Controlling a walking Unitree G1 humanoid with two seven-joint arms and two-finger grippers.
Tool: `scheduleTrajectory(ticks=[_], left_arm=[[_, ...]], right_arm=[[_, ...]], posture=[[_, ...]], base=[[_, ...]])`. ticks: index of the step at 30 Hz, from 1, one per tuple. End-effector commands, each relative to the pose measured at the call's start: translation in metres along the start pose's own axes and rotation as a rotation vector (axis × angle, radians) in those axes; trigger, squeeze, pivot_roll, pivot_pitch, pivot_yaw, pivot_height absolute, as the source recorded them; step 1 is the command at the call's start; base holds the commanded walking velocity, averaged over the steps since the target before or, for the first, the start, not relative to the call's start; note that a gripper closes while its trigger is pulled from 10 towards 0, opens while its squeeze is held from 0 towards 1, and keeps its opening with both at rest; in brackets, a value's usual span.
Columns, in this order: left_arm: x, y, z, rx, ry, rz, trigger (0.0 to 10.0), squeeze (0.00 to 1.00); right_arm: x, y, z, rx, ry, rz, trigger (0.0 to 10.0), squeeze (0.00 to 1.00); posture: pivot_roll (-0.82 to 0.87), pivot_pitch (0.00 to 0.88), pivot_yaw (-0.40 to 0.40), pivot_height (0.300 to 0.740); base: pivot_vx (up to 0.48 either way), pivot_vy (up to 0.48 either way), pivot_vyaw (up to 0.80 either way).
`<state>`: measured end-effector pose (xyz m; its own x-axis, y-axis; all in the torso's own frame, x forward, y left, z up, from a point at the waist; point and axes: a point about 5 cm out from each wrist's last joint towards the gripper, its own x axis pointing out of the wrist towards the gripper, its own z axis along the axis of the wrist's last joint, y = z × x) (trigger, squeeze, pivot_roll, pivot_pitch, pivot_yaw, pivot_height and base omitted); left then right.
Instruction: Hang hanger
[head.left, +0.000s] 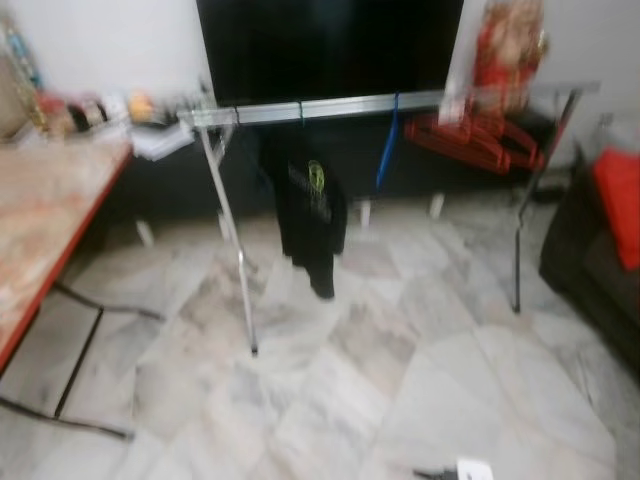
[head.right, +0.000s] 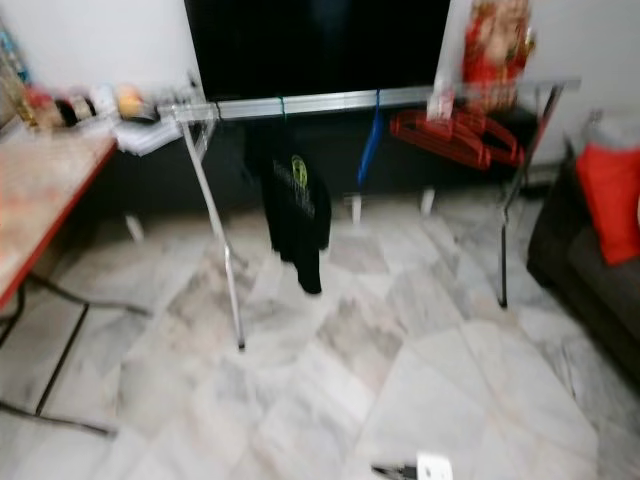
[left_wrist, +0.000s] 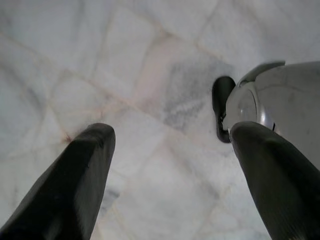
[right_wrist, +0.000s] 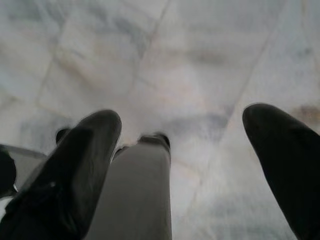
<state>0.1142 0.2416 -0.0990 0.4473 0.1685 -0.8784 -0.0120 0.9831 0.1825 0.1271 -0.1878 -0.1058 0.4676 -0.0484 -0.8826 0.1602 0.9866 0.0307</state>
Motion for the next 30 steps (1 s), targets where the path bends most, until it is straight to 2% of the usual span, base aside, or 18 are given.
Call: scheduleTrajectory(ticks=[1,7,18,25,30], left_arm=[[0.001,-0.0001,0.0052,0.019,-0.012,-0.003,10.0,0.0],[0.001,-0.0002,0.0054,0.016,-0.014,-0.003,10.0,0.0],[0.001,0.0001,0.0052,0.025,-0.012,0.002,10.0,0.0],[0.0011,0.0007,0.0064,0.077,-0.012,0.005,10.0,0.0],[0.0009,0.001,0.0053,0.057,-0.011,0.012,10.0,0.0]], right_arm=[[0.0009,0.0022,0.004,0.005,-0.011,0.003,10.0,0.0],[0.0013,0.0029,0.0048,0.005,-0.006,0.001,10.0,0.0],[0.0017,0.0049,0.0054,-0.009,0.002,0.008,10.0,0.0],[0.0016,0.0048,0.0048,-0.022,0.007,0.011,10.0,0.0],[0.0015,0.0058,0.004,-0.024,0.007,0.013,10.0,0.0]], posture=[[-0.06,0.0,-0.026,0.74],[-0.06,0.0,-0.026,0.74],[-0.06,0.0,-0.027,0.74],[-0.06,0.0,-0.027,0.74],[-0.06,0.0,-0.027,0.74]], base=[[0.0,0.0,0.0],[0.0,0.0,0.0],[0.0,0.0,-0.63],[0.0,0.0,-0.62],[0.0,0.0,-0.62]])
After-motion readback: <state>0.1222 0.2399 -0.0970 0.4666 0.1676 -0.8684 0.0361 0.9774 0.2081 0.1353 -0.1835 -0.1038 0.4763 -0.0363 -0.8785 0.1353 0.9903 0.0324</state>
